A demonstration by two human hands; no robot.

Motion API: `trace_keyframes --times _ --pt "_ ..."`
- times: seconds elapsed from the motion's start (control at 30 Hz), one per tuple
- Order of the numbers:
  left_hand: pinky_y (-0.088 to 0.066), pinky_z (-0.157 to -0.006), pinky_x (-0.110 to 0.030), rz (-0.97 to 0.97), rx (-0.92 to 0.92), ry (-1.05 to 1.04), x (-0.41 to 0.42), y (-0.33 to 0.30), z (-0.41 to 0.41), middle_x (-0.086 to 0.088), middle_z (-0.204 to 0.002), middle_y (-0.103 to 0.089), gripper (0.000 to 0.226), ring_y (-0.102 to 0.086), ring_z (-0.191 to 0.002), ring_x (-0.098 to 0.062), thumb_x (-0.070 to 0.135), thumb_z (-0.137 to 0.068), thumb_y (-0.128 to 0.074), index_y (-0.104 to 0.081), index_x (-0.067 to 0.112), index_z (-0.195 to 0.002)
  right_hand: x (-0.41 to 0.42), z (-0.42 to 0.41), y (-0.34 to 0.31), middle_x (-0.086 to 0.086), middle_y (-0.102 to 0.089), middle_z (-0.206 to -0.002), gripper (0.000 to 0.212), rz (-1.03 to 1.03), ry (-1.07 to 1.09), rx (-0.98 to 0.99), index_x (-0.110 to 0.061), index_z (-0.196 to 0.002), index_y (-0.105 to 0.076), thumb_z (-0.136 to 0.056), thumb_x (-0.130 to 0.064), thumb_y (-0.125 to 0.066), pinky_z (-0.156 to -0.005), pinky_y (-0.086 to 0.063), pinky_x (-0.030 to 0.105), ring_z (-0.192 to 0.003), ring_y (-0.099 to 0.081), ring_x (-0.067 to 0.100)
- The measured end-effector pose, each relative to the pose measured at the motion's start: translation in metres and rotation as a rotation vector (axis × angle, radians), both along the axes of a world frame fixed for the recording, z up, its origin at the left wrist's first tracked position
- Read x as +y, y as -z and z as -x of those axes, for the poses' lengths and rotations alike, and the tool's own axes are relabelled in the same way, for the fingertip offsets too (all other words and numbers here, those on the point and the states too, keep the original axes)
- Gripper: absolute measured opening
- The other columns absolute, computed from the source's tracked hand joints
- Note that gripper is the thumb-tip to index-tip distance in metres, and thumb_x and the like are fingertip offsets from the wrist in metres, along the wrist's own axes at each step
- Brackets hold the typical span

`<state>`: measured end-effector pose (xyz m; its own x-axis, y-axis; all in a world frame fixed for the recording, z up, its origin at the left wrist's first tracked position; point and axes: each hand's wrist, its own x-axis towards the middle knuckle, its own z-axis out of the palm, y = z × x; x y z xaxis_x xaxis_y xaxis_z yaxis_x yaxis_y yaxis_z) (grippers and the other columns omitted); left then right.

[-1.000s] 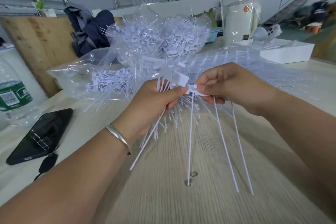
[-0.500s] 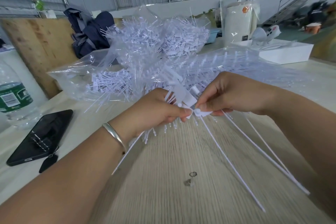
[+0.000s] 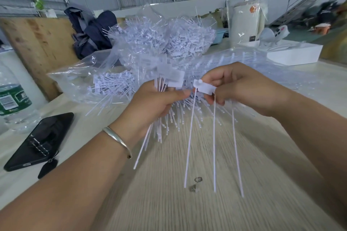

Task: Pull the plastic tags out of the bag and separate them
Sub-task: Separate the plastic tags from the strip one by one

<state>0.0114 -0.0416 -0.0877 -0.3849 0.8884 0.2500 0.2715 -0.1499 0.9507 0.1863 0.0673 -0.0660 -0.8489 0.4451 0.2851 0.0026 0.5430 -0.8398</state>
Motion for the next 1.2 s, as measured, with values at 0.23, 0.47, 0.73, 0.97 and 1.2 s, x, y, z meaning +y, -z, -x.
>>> trace_keyframes --times 0.23,0.47,0.73,0.97,1.2 --pt "-0.024 -0.038 -0.016 0.035 -0.059 -0.031 0.0001 0.0004 -0.0078 0.004 -0.050 -0.040 0.049 -0.030 -0.037 -0.010 0.055 -0.092 -0.050 -0.043 0.019 -0.060 -0.0020 0.0031 0.0046 0.017 -0.072 -0.087 0.039 -0.062 0.004 0.099 -0.023 -0.104 -0.074 -0.079 0.006 -0.068 -0.070 -0.053 0.023 -0.065 -0.061 0.017" --pt "-0.022 -0.039 -0.017 0.027 -0.029 0.043 -0.0005 0.0010 -0.0083 0.002 -0.055 -0.028 0.044 -0.024 -0.040 -0.010 0.063 -0.071 -0.064 -0.048 0.024 -0.056 -0.0021 0.0042 0.0060 0.014 -0.073 -0.091 0.037 -0.101 0.080 0.078 -0.027 -0.104 -0.074 -0.081 0.002 -0.068 -0.071 -0.053 0.023 -0.064 -0.061 0.014" --pt "-0.024 -0.041 -0.018 -0.006 -0.040 0.021 0.0014 0.0050 -0.0045 -0.002 -0.062 -0.056 0.012 -0.033 -0.040 -0.007 0.027 -0.079 -0.076 -0.074 0.027 -0.068 0.0009 0.0054 0.0070 0.011 -0.074 -0.081 0.016 -0.030 0.120 0.129 -0.013 -0.097 -0.071 -0.081 -0.009 -0.072 -0.065 -0.052 0.024 -0.070 -0.068 0.021" --pt "-0.023 -0.036 -0.014 0.000 -0.059 -0.006 0.0018 0.0037 -0.0076 0.002 -0.048 -0.050 0.032 -0.029 -0.036 -0.007 0.029 -0.089 -0.066 -0.065 0.003 -0.070 0.0050 0.0034 0.0066 0.005 -0.069 -0.067 0.009 0.075 0.134 0.180 -0.003 -0.094 -0.068 -0.085 -0.003 -0.067 -0.049 -0.039 0.019 -0.059 -0.058 0.015" --pt "-0.023 -0.036 -0.015 -0.013 -0.080 0.037 0.0026 0.0056 -0.0080 0.001 -0.048 -0.051 0.022 -0.028 -0.035 -0.007 0.024 -0.089 -0.067 -0.065 0.002 -0.082 0.0053 0.0034 0.0066 0.004 -0.068 -0.063 0.010 0.108 0.097 0.197 -0.005 -0.089 -0.072 -0.082 0.001 -0.068 -0.047 -0.040 0.011 -0.052 -0.057 0.009"
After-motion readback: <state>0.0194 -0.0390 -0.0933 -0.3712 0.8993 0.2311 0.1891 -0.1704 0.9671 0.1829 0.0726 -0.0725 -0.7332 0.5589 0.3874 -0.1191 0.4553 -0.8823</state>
